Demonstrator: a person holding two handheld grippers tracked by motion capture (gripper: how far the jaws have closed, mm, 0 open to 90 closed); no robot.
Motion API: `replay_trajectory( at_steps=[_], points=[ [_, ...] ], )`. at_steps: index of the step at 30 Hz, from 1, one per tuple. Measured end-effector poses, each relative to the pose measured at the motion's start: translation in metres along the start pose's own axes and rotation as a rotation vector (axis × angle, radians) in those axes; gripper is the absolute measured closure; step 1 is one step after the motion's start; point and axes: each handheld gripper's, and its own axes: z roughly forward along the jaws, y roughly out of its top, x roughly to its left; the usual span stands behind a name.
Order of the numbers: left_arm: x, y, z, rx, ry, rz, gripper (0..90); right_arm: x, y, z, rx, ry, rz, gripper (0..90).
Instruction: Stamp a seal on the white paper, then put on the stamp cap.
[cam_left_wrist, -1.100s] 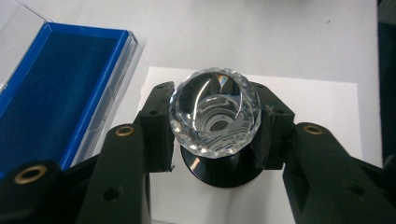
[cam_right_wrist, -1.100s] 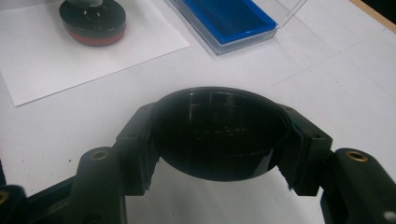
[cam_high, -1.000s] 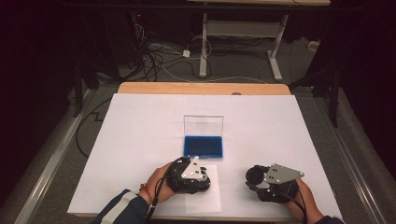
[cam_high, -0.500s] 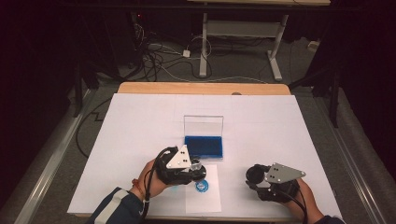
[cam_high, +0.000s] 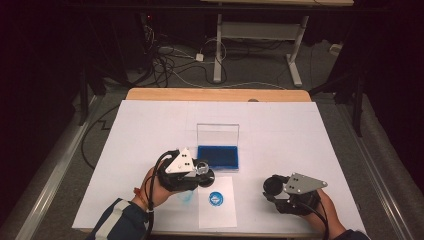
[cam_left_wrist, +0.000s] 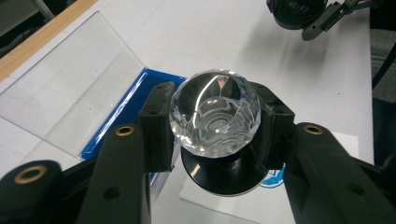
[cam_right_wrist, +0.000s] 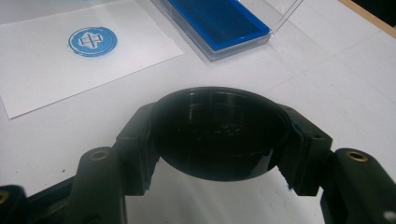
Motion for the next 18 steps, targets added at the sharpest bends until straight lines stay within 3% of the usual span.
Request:
replay_trajectory(
  at_steps=[18],
  points=[
    [0.0028,0.006,-0.0065,-0.029,0.012,0.002,54.4,0.0008,-0.0018,-0.0016,0.0,-0.002,0.012,38.6]
  ],
)
